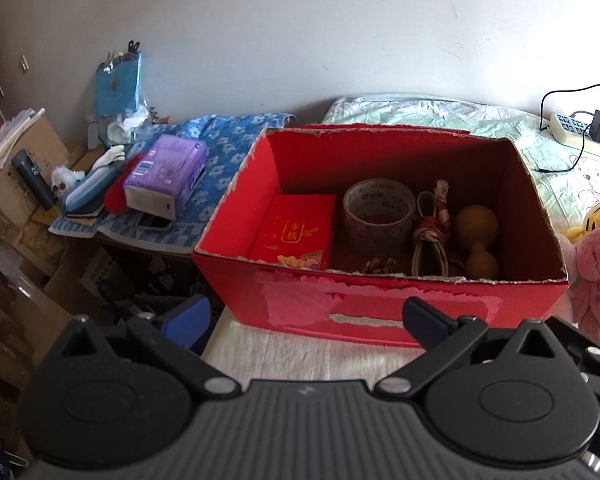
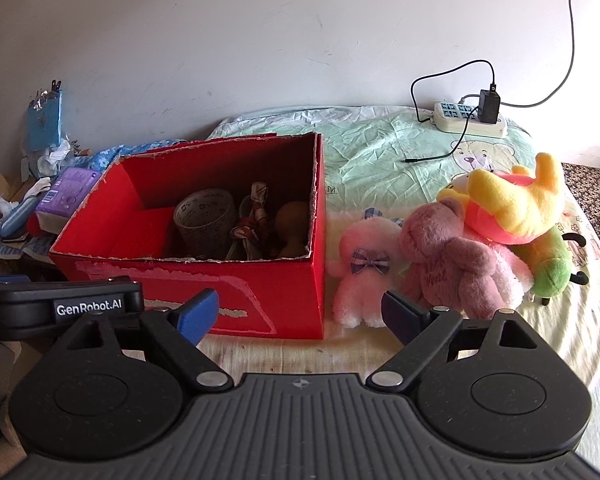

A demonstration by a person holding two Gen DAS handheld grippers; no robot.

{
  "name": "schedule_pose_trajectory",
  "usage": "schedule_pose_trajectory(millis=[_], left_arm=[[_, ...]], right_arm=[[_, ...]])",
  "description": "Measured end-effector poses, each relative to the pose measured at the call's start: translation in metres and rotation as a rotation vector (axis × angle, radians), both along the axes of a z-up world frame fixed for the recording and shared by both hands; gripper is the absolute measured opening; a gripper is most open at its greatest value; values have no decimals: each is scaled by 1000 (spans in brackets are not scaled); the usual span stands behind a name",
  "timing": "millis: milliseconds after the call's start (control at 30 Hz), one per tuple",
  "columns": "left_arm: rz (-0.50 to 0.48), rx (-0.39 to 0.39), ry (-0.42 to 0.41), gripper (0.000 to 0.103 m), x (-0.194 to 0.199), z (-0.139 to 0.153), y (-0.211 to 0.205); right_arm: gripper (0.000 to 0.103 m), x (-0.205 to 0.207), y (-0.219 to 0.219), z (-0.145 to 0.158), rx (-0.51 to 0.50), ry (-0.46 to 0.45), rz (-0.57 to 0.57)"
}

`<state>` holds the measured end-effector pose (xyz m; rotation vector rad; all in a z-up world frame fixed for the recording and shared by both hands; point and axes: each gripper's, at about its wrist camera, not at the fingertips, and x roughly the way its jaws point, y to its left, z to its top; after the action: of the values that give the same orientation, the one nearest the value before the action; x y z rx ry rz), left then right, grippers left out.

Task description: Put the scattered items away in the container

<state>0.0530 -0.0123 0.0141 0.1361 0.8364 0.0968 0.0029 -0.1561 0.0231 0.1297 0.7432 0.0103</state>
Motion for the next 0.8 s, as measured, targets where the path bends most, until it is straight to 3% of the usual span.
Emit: schedule_pose_trajectory(millis=[333,800], left_arm=[[-15,8,43,102,-12,-13,-9],[-70,9,67,102,14,-16,11]], right_arm=[[91,0,-6,-12,23,35,-24],[91,30,20,-11,1,73,-74]])
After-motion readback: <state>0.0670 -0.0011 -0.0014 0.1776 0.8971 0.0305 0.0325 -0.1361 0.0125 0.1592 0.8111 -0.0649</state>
